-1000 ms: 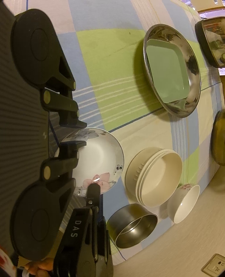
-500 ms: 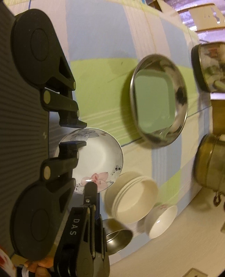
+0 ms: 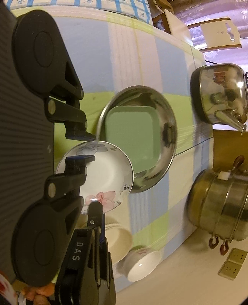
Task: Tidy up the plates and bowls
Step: 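Carry the floral saucer onto the green plate inside the steel plate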
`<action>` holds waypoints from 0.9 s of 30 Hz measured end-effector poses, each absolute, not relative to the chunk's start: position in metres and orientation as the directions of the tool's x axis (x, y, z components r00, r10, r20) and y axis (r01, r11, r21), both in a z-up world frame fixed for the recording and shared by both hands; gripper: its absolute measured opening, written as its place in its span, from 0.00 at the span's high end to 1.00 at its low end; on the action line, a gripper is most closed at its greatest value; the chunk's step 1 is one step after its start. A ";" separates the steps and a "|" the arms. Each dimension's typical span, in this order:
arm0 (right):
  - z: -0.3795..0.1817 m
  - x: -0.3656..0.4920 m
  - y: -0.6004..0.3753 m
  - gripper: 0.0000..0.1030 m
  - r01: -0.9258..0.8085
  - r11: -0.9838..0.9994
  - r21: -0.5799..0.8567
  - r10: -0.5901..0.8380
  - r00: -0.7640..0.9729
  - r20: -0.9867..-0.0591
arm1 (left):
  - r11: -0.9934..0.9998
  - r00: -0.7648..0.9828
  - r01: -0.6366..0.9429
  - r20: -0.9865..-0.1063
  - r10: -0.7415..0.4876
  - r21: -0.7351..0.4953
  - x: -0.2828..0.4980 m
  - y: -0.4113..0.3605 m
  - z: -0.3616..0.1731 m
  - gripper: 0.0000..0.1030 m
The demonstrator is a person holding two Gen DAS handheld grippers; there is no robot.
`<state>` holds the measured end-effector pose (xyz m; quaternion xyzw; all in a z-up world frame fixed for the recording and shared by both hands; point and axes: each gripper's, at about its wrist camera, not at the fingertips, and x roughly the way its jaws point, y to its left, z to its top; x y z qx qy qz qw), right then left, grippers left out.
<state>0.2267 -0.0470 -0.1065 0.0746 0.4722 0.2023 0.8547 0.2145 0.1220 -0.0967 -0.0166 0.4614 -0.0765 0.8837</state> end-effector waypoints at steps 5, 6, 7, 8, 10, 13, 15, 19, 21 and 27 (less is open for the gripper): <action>-0.104 0.249 -0.042 0.92 -0.266 0.911 0.314 0.408 0.488 -0.772 | 0.988 0.569 0.121 -0.809 -0.147 -0.094 0.238 0.128 -0.098 0.87; -0.105 0.254 -0.040 0.92 -0.263 0.913 0.313 0.406 0.491 -0.771 | 0.988 0.569 0.121 -0.809 -0.147 -0.094 0.243 0.129 -0.099 0.87; -0.105 0.260 -0.039 0.92 -0.258 0.914 0.314 0.404 0.494 -0.770 | 0.988 0.569 0.121 -0.810 -0.145 -0.093 0.248 0.130 -0.100 0.87; -0.105 0.265 -0.037 0.92 -0.254 0.915 0.314 0.402 0.495 -0.770 | 0.989 0.568 0.120 -0.810 -0.143 -0.091 0.253 0.131 -0.101 0.87; -0.107 0.277 -0.034 0.92 -0.250 0.917 0.310 0.397 0.499 -0.770 | 0.989 0.565 0.120 -0.813 -0.140 -0.087 0.263 0.133 -0.104 0.87; -0.111 0.291 -0.028 0.92 -0.244 0.921 0.303 0.387 0.504 -0.772 | 0.990 0.558 0.115 -0.819 -0.135 -0.085 0.277 0.138 -0.110 0.87; -0.114 0.300 -0.025 0.92 -0.238 0.923 0.301 0.383 0.504 -0.774 | 0.990 0.557 0.113 -0.820 -0.131 -0.082 0.285 0.141 -0.114 0.87; -0.123 0.315 -0.016 0.92 -0.230 0.929 0.290 0.369 0.499 -0.784 | 0.991 0.552 0.107 -0.824 -0.129 -0.083 0.301 0.147 -0.121 0.87; -0.128 0.321 -0.013 0.92 -0.226 0.931 0.286 0.362 0.494 -0.791 | 0.991 0.545 0.104 -0.828 -0.130 -0.087 0.308 0.149 -0.125 0.87; -0.140 0.332 -0.007 0.92 -0.209 0.939 0.272 0.340 0.476 -0.811 | 0.989 0.525 0.108 -0.839 -0.142 -0.099 0.322 0.154 -0.135 0.87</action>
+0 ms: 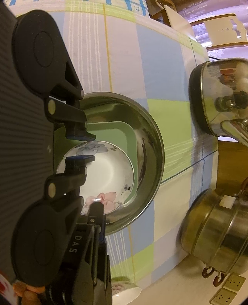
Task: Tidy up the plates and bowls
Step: 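Carry the floral saucer onto the green plate inside the steel plate, then open the left gripper to release the saucer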
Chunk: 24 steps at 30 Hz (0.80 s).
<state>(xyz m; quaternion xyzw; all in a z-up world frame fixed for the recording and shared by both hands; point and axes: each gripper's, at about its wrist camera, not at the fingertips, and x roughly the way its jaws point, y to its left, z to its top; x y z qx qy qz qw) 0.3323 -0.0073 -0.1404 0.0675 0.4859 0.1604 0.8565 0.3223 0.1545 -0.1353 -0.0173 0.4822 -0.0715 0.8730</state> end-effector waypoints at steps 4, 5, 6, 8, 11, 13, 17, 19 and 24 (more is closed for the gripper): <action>-0.145 0.336 -0.006 0.92 -0.198 0.943 0.268 0.331 0.470 -0.818 | 0.989 0.516 0.111 -0.845 -0.144 -0.101 0.329 0.155 -0.140 0.87; -0.146 0.336 -0.006 0.92 -0.196 0.943 0.269 0.331 0.470 -0.818 | 0.989 0.514 0.110 -0.846 -0.145 -0.103 0.330 0.155 -0.141 0.87; -0.147 0.337 -0.006 0.92 -0.194 0.943 0.270 0.331 0.472 -0.817 | 0.988 0.510 0.109 -0.847 -0.147 -0.105 0.331 0.155 -0.141 0.87; -0.149 0.338 -0.007 0.92 -0.183 0.944 0.276 0.330 0.474 -0.816 | 0.987 0.506 0.107 -0.849 -0.155 -0.117 0.332 0.156 -0.142 0.87; -0.149 0.337 -0.009 0.92 -0.167 0.943 0.287 0.332 0.482 -0.811 | 0.987 0.513 0.102 -0.844 -0.160 -0.126 0.331 0.155 -0.141 0.81; -0.148 0.337 -0.013 0.91 -0.159 0.940 0.302 0.341 0.483 -0.806 | 0.989 0.519 0.094 -0.843 -0.144 -0.111 0.330 0.155 -0.139 0.75; -0.141 0.332 -0.021 0.80 -0.156 0.928 0.340 0.371 0.501 -0.782 | 0.990 0.544 0.063 -0.828 -0.137 -0.123 0.322 0.161 -0.126 0.64; -0.134 0.326 -0.025 0.69 -0.158 0.926 0.342 0.372 0.520 -0.769 | 0.991 0.554 0.051 -0.822 -0.133 -0.125 0.315 0.163 -0.118 0.56; -0.117 0.305 -0.035 0.61 -0.180 0.917 0.357 0.395 0.542 -0.742 | 0.995 0.593 0.030 -0.800 -0.092 -0.092 0.288 0.167 -0.099 0.38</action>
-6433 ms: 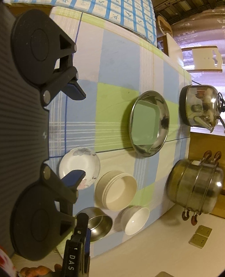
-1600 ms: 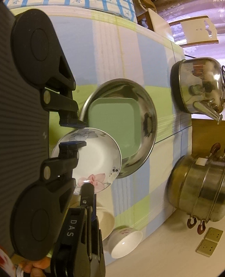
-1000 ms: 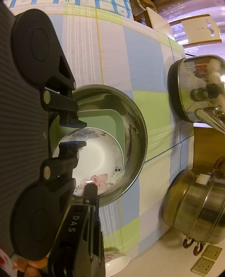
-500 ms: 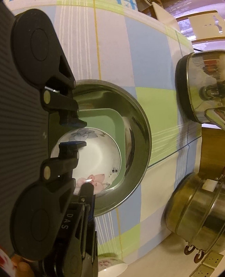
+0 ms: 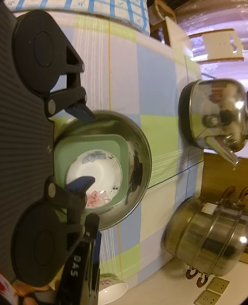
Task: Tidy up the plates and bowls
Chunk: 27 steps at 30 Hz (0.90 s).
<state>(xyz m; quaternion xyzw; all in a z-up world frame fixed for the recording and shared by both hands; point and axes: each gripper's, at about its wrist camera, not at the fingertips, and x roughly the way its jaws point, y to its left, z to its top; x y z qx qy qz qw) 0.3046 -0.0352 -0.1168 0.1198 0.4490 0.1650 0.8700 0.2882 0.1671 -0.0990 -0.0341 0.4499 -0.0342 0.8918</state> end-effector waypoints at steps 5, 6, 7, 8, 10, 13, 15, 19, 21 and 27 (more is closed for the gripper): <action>-0.101 0.274 -0.047 0.54 -0.212 0.905 0.369 0.422 0.554 -0.718 | 0.999 0.611 0.025 -0.790 -0.050 -0.044 0.256 0.162 -0.086 0.38; -0.098 0.267 -0.049 0.54 -0.220 0.904 0.366 0.425 0.556 -0.715 | 0.999 0.619 0.029 -0.784 -0.036 -0.024 0.248 0.159 -0.082 0.37; -0.095 0.260 -0.050 0.54 -0.228 0.903 0.364 0.427 0.557 -0.712 | 1.000 0.626 0.029 -0.779 -0.025 -0.008 0.240 0.156 -0.080 0.33; -0.092 0.253 -0.053 0.54 -0.235 0.902 0.362 0.430 0.559 -0.708 | 1.000 0.634 0.028 -0.773 -0.014 0.006 0.231 0.153 -0.076 0.30; -0.087 0.237 -0.058 0.54 -0.250 0.901 0.354 0.433 0.564 -0.703 | 1.000 0.650 0.026 -0.760 -0.008 0.012 0.215 0.146 -0.070 0.23; -0.079 0.213 -0.067 0.54 -0.267 0.899 0.346 0.437 0.569 -0.697 | 1.000 0.662 0.025 -0.750 -0.019 -0.003 0.193 0.137 -0.060 0.18; -0.076 0.200 -0.075 0.53 -0.271 0.900 0.342 0.436 0.570 -0.696 | 1.000 0.669 0.029 -0.743 -0.020 0.000 0.179 0.129 -0.054 0.14; -0.068 0.176 -0.092 0.53 -0.270 0.903 0.333 0.429 0.573 -0.698 | 1.000 0.696 0.025 -0.718 -0.005 0.017 0.152 0.111 -0.042 0.12; -0.065 0.162 -0.102 0.53 -0.265 0.906 0.331 0.424 0.579 -0.696 | 1.000 0.701 0.026 -0.713 -0.019 -0.001 0.141 0.103 -0.036 0.12; -0.059 0.131 -0.134 0.53 -0.246 0.908 0.339 0.419 0.570 -0.707 | 0.999 0.694 0.030 -0.718 -0.053 -0.045 0.109 0.076 -0.024 0.12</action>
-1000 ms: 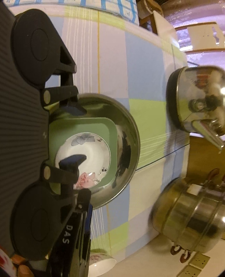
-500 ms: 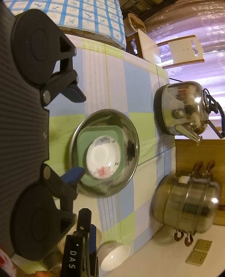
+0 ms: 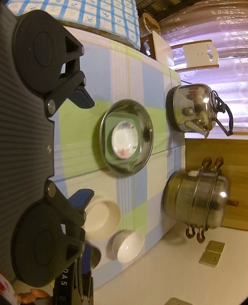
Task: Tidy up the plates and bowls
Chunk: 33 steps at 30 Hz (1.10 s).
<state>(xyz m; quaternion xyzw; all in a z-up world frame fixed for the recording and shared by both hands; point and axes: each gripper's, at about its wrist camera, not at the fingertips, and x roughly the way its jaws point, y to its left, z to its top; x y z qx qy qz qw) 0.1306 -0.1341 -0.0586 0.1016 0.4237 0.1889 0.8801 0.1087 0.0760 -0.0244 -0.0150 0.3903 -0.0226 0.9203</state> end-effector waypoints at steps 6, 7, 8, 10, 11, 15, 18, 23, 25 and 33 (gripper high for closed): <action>-0.055 0.097 -0.169 0.53 -0.215 0.907 0.362 0.417 0.568 -0.709 | 0.996 0.675 0.049 -0.733 -0.087 -0.072 0.080 0.043 -0.026 0.13; -0.055 0.092 -0.175 0.53 -0.210 0.908 0.363 0.416 0.570 -0.709 | 0.996 0.673 0.049 -0.735 -0.089 -0.075 0.076 0.038 -0.026 0.14; -0.055 0.088 -0.181 0.53 -0.207 0.907 0.366 0.416 0.572 -0.707 | 0.996 0.671 0.050 -0.736 -0.091 -0.077 0.070 0.032 -0.026 0.14; -0.054 0.079 -0.192 0.53 -0.199 0.907 0.370 0.414 0.572 -0.708 | 0.995 0.669 0.053 -0.737 -0.095 -0.080 0.061 0.022 -0.027 0.14; -0.053 0.075 -0.197 0.53 -0.197 0.908 0.371 0.414 0.569 -0.711 | 0.995 0.668 0.054 -0.738 -0.096 -0.080 0.056 0.017 -0.027 0.14; -0.051 0.054 -0.218 0.53 -0.191 0.914 0.357 0.398 0.583 -0.708 | 0.995 0.666 0.057 -0.740 -0.097 -0.079 0.039 -0.007 -0.029 0.14; -0.049 0.040 -0.232 0.53 -0.185 0.926 0.330 0.373 0.592 -0.715 | 0.995 0.657 0.055 -0.747 -0.101 -0.086 0.029 -0.022 -0.030 0.14; -0.050 0.023 -0.253 0.53 -0.178 0.931 0.318 0.359 0.595 -0.719 | 0.995 0.641 0.052 -0.761 -0.103 -0.091 0.017 -0.046 -0.034 0.14; -0.050 0.021 -0.259 0.53 -0.174 0.933 0.314 0.354 0.595 -0.721 | 0.994 0.635 0.051 -0.766 -0.104 -0.093 0.016 -0.054 -0.035 0.14; -0.052 0.018 -0.276 0.53 -0.152 0.938 0.312 0.340 0.585 -0.736 | 0.993 0.617 0.068 -0.778 -0.119 -0.098 0.016 -0.075 -0.035 0.14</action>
